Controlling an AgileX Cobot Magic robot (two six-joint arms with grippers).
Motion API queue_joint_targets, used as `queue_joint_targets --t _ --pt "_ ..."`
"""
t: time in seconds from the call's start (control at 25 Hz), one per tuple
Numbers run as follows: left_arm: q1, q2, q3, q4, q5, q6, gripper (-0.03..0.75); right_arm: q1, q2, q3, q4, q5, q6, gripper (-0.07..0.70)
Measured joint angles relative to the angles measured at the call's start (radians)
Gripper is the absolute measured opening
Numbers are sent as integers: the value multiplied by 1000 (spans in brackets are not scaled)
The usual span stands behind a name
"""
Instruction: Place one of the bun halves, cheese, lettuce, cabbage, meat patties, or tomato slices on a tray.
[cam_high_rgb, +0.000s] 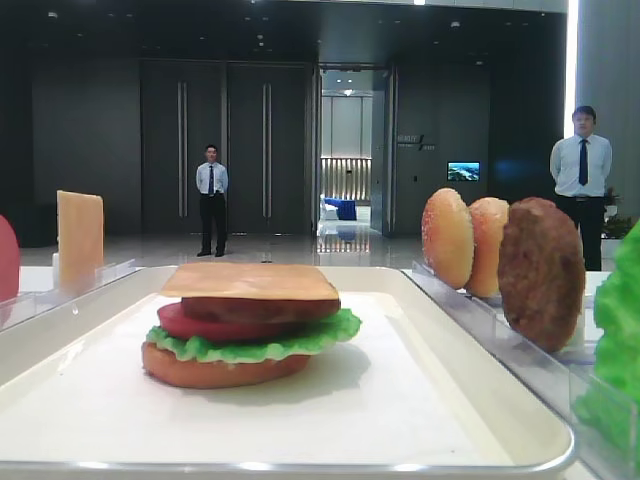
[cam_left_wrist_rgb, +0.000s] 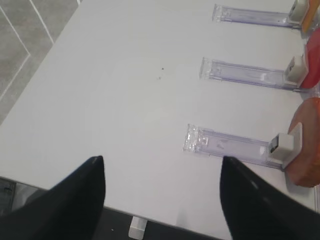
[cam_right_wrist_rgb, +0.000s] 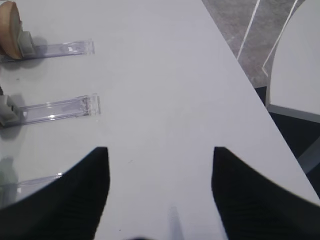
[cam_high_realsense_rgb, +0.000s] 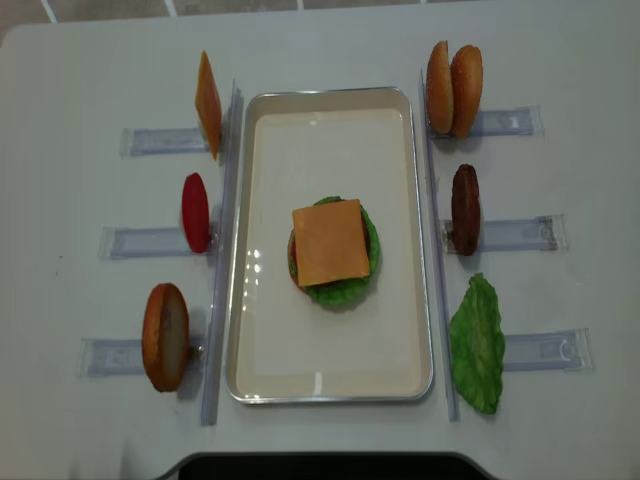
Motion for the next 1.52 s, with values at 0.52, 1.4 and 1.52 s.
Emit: queue_joint_targets --t 0.52,1.4,1.52 --pt "-85 -2 41 -83 -112 29 525 0 0 0 0 0 0 426" --pt "-187 -2 43 -100 -117 56 518 0 0 0 0 0 0 426" --pt "-187 -2 43 -100 -117 56 515 0 0 0 0 0 0 426"
